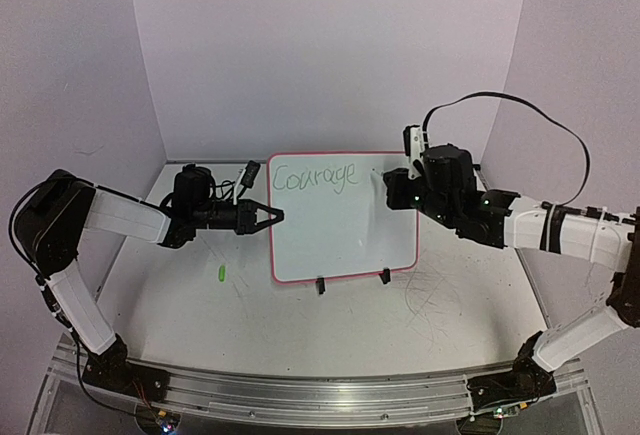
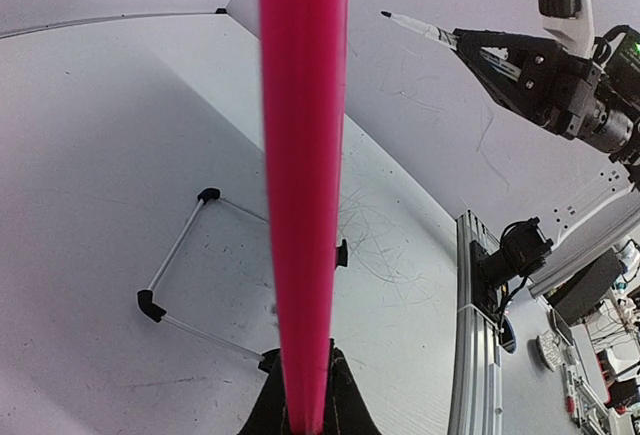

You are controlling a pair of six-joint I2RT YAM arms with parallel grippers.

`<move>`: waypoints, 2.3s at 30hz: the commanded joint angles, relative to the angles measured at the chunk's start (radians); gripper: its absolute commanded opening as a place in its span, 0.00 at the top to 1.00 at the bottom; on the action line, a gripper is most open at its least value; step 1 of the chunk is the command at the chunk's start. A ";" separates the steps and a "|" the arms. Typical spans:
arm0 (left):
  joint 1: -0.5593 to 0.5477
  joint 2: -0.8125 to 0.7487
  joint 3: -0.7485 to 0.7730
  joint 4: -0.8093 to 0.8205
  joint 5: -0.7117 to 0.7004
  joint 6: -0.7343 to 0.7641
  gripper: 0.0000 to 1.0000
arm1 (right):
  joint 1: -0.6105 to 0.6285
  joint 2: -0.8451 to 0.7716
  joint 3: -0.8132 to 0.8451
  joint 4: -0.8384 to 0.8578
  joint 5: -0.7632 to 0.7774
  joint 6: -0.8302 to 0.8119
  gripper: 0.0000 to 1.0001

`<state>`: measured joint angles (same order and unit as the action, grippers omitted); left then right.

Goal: Write a sentence on the whiteboard

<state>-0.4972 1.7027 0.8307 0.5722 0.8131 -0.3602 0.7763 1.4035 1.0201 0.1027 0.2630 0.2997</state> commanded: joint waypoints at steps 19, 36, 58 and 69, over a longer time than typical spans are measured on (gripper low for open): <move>0.037 0.026 0.022 -0.120 -0.212 0.069 1.00 | -0.025 0.103 0.120 0.063 0.003 -0.002 1.00; 0.037 0.022 0.013 -0.121 -0.214 0.073 1.00 | -0.028 0.113 0.103 0.045 0.036 0.032 1.00; 0.037 0.026 0.022 -0.123 -0.210 0.070 1.00 | -0.029 0.034 0.055 0.038 -0.019 0.042 1.00; 0.037 0.031 0.025 -0.123 -0.204 0.067 1.00 | -0.029 0.089 0.091 0.017 -0.020 0.043 1.00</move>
<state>-0.4946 1.7027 0.8322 0.5571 0.8192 -0.3397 0.7513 1.4757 1.0782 0.1099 0.2440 0.3355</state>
